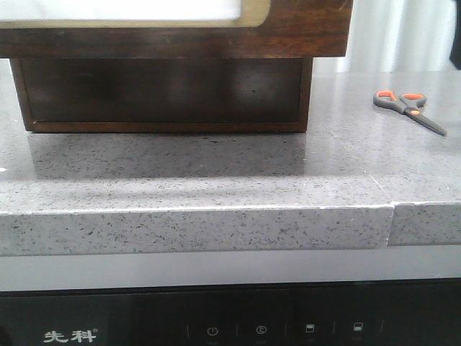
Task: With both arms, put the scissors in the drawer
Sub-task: 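Lower the right gripper onto the grey-orange scissors and grasp them, then lift the scissors with the right gripper and carry them over the drawer, then lower the scissors into the drawer and open the right gripper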
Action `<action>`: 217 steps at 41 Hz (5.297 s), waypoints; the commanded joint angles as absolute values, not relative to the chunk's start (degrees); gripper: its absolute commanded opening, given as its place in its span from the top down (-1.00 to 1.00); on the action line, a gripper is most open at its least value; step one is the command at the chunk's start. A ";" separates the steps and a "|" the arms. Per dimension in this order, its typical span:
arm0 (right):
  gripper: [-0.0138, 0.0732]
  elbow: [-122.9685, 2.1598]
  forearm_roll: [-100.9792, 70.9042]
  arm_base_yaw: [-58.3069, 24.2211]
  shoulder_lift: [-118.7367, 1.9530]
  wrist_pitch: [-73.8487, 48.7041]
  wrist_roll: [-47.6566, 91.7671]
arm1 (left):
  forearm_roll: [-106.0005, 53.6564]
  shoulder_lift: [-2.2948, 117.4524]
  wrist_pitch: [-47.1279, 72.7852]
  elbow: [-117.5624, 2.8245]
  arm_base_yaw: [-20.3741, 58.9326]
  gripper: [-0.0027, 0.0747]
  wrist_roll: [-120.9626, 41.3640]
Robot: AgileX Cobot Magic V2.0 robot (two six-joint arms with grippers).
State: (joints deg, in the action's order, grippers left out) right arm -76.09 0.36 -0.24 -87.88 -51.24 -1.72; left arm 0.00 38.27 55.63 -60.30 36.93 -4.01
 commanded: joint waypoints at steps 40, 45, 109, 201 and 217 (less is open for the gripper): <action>-0.31 -110.33 -6.35 1.03 -116.15 -60.77 4.34 | 0.00 38.32 51.28 -62.22 37.47 -0.40 -3.33; -0.31 -110.39 -6.35 1.03 -117.05 -60.76 4.34 | 0.00 38.32 51.28 -62.22 37.47 -0.40 -3.33; 0.50 -110.82 -6.61 -5.42 -82.21 -60.47 9.62 | 0.00 38.32 51.28 -62.22 37.47 -0.40 -3.33; -0.20 -110.82 -18.24 -31.72 -100.09 -59.39 58.37 | 0.00 38.32 51.28 -62.22 37.47 -0.40 -3.33; -0.27 -110.82 -18.23 -31.72 -99.37 -59.68 54.41 | 0.00 38.32 51.28 -62.22 37.47 -0.40 -3.33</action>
State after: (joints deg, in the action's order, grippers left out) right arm -109.14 -17.35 -31.70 -103.08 -62.25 56.41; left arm 0.00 38.27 55.59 -60.30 36.93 -4.01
